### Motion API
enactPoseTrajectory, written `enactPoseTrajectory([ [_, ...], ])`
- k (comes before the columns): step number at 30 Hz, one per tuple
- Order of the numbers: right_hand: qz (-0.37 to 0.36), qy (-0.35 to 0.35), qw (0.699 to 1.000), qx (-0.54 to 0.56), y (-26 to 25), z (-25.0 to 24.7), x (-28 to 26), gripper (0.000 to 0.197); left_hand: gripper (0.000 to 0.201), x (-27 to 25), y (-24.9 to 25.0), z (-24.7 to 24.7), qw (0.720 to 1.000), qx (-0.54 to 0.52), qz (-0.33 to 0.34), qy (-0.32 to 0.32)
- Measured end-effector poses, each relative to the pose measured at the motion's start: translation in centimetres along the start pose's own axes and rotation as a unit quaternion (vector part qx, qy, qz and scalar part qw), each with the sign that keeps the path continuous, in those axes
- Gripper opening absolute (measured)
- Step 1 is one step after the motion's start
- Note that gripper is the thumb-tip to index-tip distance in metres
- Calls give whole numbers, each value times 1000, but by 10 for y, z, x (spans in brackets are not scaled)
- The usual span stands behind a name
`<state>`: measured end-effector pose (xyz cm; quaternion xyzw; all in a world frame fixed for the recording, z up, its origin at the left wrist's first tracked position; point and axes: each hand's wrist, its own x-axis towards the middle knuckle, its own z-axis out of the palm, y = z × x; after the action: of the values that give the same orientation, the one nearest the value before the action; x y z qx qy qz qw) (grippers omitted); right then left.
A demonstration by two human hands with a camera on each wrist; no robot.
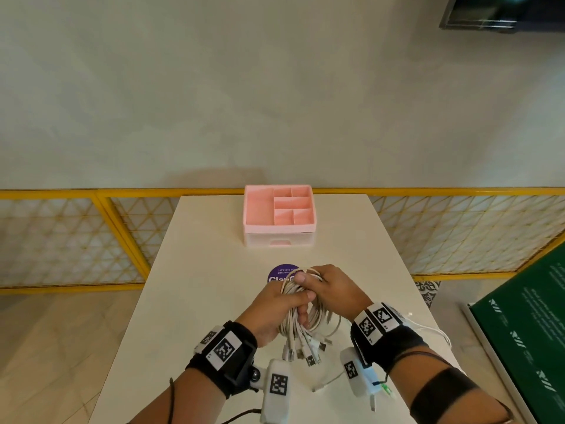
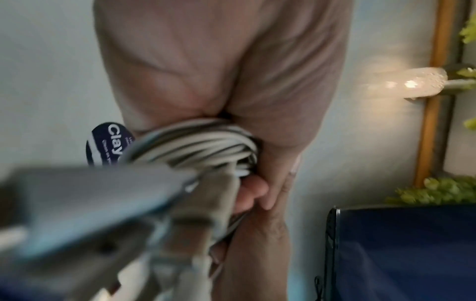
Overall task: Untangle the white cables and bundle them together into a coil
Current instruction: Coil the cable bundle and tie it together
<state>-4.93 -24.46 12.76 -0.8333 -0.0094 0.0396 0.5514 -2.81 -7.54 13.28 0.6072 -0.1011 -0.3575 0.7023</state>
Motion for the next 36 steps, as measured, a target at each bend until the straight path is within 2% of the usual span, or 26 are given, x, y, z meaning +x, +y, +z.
enactPoseTrajectory([
  [5,5,-6,992,129,-5,-3,-3,53,23,-3,6,-3,993,-117,-13,-7],
  [8,10,-33,986,163,2,-7,-5,41,43,-1,11,-8,989,-146,-25,-2],
  [10,11,-39,985,166,3,-9,-4,41,51,0,14,-6,987,-156,-39,13],
  [14,-15,6,989,149,-3,-5,3,41,47,1,13,-1,984,-163,-26,63],
  [19,-52,78,989,115,-3,5,2,33,43,3,19,0,980,-187,-11,60],
  [24,-42,93,987,122,5,13,-6,39,41,1,31,-9,960,-272,5,61],
  [29,-30,130,986,96,9,18,-10,39,39,-1,40,-11,962,-265,16,69],
  [33,-33,116,984,132,10,19,-10,47,40,-1,42,-9,958,-279,16,60],
  [36,-25,108,982,156,15,21,-17,45,43,-1,47,-13,943,-325,26,64],
])
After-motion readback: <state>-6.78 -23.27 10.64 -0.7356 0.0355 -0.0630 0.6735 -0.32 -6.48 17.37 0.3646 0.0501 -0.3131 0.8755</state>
